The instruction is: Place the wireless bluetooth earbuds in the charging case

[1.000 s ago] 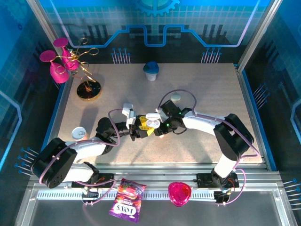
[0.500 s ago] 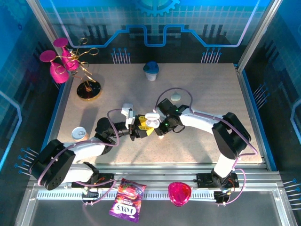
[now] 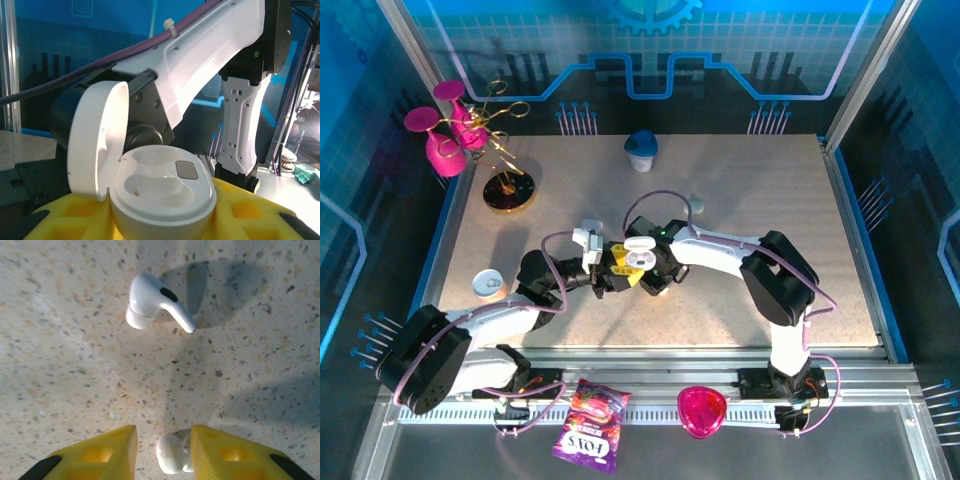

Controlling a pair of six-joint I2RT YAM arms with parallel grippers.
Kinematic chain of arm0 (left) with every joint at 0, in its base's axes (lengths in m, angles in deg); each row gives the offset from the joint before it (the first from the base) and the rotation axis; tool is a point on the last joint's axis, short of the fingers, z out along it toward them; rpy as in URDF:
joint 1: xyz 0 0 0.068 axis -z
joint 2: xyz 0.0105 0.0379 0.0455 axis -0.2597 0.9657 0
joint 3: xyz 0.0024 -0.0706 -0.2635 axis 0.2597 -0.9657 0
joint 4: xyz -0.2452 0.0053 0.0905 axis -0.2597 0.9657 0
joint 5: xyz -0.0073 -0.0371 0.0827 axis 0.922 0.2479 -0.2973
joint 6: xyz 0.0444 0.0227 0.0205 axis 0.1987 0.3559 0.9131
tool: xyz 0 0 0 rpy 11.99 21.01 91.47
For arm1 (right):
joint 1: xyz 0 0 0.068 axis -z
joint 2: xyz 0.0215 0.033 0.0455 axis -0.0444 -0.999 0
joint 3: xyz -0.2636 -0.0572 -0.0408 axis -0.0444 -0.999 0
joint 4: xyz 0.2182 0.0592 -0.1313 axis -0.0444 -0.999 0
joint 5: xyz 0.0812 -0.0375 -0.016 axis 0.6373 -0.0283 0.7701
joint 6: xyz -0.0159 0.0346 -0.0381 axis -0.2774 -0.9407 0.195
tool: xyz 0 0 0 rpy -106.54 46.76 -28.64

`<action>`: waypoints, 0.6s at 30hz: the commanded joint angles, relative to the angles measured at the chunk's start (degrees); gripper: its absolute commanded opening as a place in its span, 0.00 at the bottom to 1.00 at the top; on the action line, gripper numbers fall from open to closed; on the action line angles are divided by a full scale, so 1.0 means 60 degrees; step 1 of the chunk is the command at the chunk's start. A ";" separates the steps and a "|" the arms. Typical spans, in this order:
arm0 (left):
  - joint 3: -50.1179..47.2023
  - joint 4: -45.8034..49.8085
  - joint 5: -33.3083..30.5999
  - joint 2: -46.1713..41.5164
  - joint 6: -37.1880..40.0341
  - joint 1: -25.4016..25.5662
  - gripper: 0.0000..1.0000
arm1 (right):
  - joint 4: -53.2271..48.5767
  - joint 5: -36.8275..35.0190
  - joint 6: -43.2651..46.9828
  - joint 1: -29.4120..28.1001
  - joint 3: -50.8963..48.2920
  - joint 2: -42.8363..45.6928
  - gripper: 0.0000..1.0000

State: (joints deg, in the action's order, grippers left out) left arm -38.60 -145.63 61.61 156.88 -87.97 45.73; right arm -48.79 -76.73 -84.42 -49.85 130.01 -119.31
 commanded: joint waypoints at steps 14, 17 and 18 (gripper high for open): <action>0.0196 0.0175 0.0259 -0.0279 0.0200 0.0014 0.31 | -0.0648 -0.0258 0.0326 -0.0174 0.0266 -0.0549 0.28; 0.0216 0.0175 0.0261 -0.0266 0.0196 0.0014 0.31 | -0.0657 -0.0298 0.0321 -0.0148 0.0303 -0.0619 0.25; 0.0224 0.0179 0.0252 -0.0262 0.0196 0.0011 0.31 | -0.0660 -0.0306 0.0310 -0.0146 0.0303 -0.0613 0.23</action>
State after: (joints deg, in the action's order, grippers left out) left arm -38.60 -144.65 61.83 156.45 -87.94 45.75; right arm -51.11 -77.83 -82.89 -49.90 130.69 -121.76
